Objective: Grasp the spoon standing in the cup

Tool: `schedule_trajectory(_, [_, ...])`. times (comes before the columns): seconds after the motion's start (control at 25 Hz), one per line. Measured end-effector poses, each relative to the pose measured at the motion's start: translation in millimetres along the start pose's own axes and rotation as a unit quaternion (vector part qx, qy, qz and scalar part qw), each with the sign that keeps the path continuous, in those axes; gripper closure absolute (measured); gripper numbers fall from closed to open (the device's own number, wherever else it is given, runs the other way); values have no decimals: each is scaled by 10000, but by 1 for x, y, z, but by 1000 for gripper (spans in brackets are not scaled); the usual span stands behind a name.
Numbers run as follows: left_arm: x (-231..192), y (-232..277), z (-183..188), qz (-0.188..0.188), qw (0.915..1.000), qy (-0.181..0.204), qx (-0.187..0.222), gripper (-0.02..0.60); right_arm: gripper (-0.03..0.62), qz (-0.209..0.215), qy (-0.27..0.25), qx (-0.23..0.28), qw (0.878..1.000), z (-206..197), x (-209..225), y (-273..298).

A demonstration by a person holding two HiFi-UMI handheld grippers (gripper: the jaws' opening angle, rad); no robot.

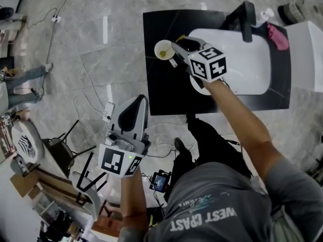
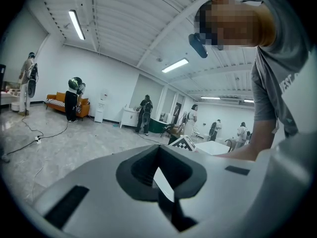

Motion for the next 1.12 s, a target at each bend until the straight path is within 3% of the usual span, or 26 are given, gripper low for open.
schedule_trajectory(0.16, [1, -2, -3, 49, 10000, -23, -37, 580, 546, 36, -26, 65, 10000, 1, -3, 0])
schedule_trajectory(0.28, [7, -5, -1, 72, 10000, 16, -25, 580, 559, 113, -14, 169, 9998, 3, -9, -6])
schedule_trajectory(0.68, [24, -18, 12, 45, 9997, 240, 62, 580, 562, 57, -60, 698, 9975, 34, -9, -39])
schedule_trajectory(1.12, [63, -61, 34, 107, 9982, 529, 260, 580, 562, 43, -311, 1149, 9929, 63, -42, -108])
Point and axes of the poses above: the fingertips, and each gripper's own axes: y forward along the fingers, x to its right, z out of its top, the point moved 3 cm from there along -y, backward along the fingers, and after that the axes turned 10 degrees about -z, right-handed, at the moved point
